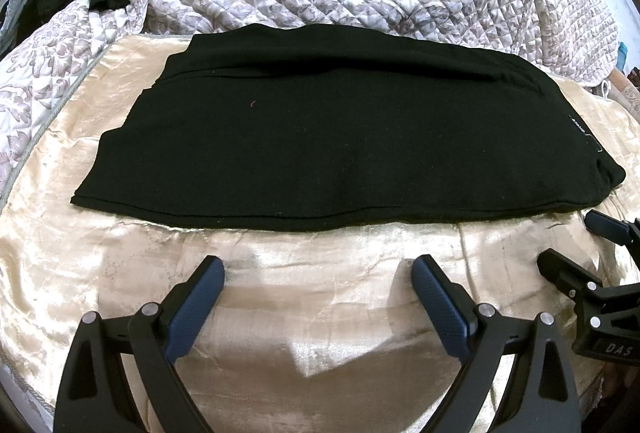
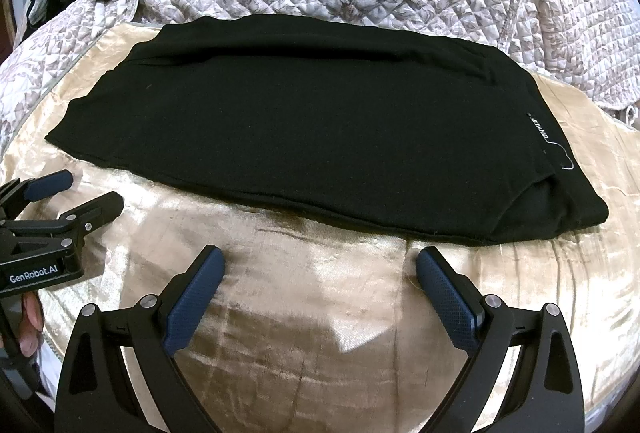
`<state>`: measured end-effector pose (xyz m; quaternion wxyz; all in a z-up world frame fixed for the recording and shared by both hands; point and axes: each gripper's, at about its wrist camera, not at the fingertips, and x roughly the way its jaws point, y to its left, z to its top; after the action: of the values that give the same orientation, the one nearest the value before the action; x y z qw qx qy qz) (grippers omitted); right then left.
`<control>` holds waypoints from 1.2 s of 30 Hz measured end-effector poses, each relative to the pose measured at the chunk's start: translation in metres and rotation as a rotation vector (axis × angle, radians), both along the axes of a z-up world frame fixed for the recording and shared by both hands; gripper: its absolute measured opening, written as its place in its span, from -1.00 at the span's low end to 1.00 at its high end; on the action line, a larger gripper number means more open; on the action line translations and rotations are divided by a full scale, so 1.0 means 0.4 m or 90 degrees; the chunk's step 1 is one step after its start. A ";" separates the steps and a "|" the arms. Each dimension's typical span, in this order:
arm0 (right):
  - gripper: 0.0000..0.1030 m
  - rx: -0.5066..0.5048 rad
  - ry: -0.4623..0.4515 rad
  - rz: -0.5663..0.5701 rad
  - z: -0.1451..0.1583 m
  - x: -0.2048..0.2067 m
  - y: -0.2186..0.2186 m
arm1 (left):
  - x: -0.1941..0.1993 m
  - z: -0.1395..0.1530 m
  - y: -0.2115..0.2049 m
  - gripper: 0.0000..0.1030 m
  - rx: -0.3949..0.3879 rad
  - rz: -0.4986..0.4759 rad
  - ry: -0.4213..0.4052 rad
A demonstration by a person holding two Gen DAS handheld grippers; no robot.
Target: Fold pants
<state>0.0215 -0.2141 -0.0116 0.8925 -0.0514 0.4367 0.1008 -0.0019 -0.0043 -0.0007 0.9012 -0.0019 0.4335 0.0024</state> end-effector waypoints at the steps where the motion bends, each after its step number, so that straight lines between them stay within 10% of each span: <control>1: 0.88 0.001 -0.001 0.000 0.000 0.001 -0.001 | 0.001 0.000 0.001 0.87 0.000 0.001 0.000; 36: 0.89 0.016 0.000 0.011 0.012 -0.015 -0.012 | -0.006 0.002 -0.014 0.87 0.005 -0.006 0.001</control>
<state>0.0156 -0.2187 -0.0068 0.8920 -0.0442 0.4353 0.1137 -0.0043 -0.0097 0.0001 0.9007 0.0036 0.4343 0.0002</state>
